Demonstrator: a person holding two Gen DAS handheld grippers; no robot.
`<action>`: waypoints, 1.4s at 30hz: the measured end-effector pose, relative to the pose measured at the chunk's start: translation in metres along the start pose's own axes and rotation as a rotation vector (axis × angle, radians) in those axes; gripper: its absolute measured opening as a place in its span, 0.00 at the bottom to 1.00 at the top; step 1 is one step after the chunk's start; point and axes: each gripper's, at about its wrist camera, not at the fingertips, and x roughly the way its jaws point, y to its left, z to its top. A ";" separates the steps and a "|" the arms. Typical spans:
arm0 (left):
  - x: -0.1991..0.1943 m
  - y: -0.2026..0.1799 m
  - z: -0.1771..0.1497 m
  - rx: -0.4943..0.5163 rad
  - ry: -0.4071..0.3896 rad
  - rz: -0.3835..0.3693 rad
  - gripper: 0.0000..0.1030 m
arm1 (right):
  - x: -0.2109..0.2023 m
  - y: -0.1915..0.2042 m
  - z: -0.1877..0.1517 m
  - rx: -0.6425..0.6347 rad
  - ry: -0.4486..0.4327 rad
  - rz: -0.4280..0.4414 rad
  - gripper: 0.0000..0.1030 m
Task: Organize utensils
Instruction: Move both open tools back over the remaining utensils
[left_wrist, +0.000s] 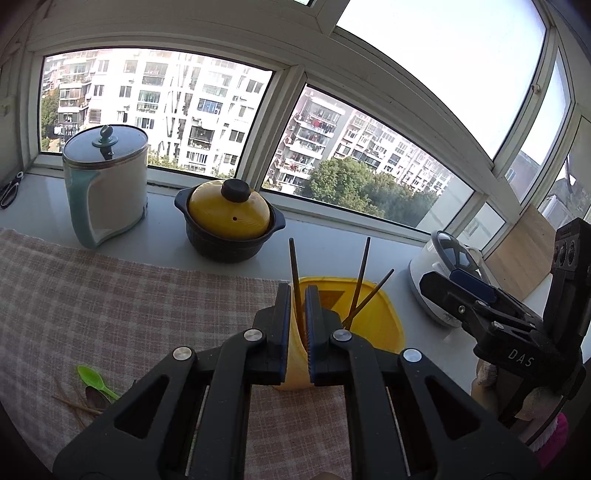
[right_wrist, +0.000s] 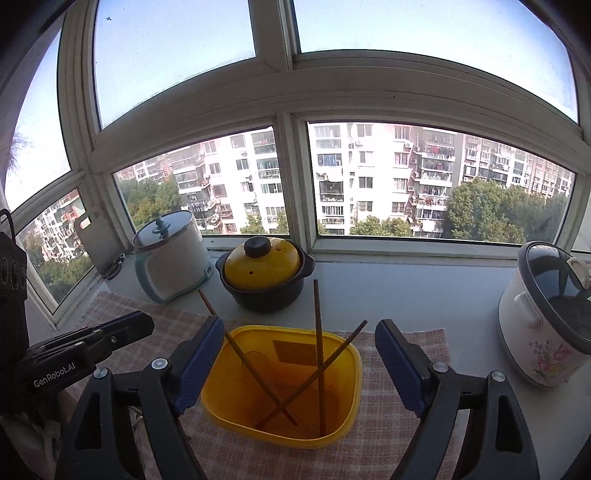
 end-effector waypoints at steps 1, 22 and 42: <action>-0.004 0.005 -0.003 -0.005 0.007 0.003 0.08 | -0.004 0.003 -0.002 -0.004 -0.006 0.001 0.90; -0.090 0.150 -0.072 -0.138 0.081 0.260 0.43 | -0.018 0.077 -0.054 -0.152 0.064 0.165 1.00; -0.080 0.199 -0.136 -0.255 0.244 0.236 0.20 | 0.068 0.172 -0.092 -0.412 0.355 0.339 0.62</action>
